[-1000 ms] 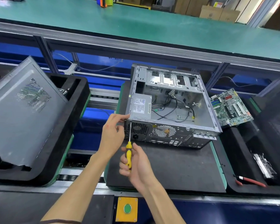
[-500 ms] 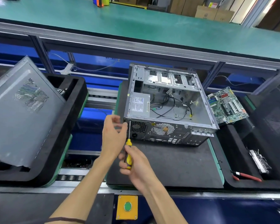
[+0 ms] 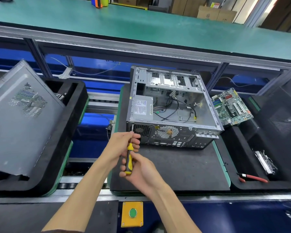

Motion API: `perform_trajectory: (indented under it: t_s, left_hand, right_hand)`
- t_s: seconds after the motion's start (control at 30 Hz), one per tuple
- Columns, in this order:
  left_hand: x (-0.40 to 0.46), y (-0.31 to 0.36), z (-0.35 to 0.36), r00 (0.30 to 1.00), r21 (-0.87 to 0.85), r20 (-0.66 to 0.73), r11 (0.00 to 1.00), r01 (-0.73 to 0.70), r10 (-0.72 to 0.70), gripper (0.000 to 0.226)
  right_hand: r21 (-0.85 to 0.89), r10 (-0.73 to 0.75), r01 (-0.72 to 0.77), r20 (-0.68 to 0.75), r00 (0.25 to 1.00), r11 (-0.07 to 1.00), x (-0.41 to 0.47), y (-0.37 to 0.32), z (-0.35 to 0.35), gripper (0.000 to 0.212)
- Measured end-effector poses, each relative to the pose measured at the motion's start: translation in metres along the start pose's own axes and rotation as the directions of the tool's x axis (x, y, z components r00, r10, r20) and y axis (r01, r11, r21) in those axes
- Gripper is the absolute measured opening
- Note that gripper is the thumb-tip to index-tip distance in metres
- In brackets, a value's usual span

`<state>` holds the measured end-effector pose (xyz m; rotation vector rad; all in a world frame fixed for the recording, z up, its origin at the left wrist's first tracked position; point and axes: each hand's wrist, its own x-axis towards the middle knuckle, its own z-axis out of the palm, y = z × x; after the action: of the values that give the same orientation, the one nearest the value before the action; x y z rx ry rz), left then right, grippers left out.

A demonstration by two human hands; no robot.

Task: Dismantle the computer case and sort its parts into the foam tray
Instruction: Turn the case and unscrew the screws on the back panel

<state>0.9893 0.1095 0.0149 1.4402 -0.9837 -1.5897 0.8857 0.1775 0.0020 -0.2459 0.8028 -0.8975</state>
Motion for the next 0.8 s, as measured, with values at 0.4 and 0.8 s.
perform_trajectory:
  t_s: [0.4, 0.8]
  left_hand:
    - [0.001, -0.003, 0.002, 0.997, 0.018, -0.07, 0.999, -0.034, 0.036, 0.022]
    - [0.011, -0.004, 0.006, 0.996, -0.289, 0.02, 0.953, 0.085, -0.083, 0.029]
  right_hand:
    - [0.059, -0.01, 0.011, -0.017, 1.0, 0.998, 0.001, -0.006, 0.005, 0.018]
    - [-0.003, -0.037, 0.036, -0.056, 0.998, 0.999, 0.008, 0.0, -0.004, 0.009]
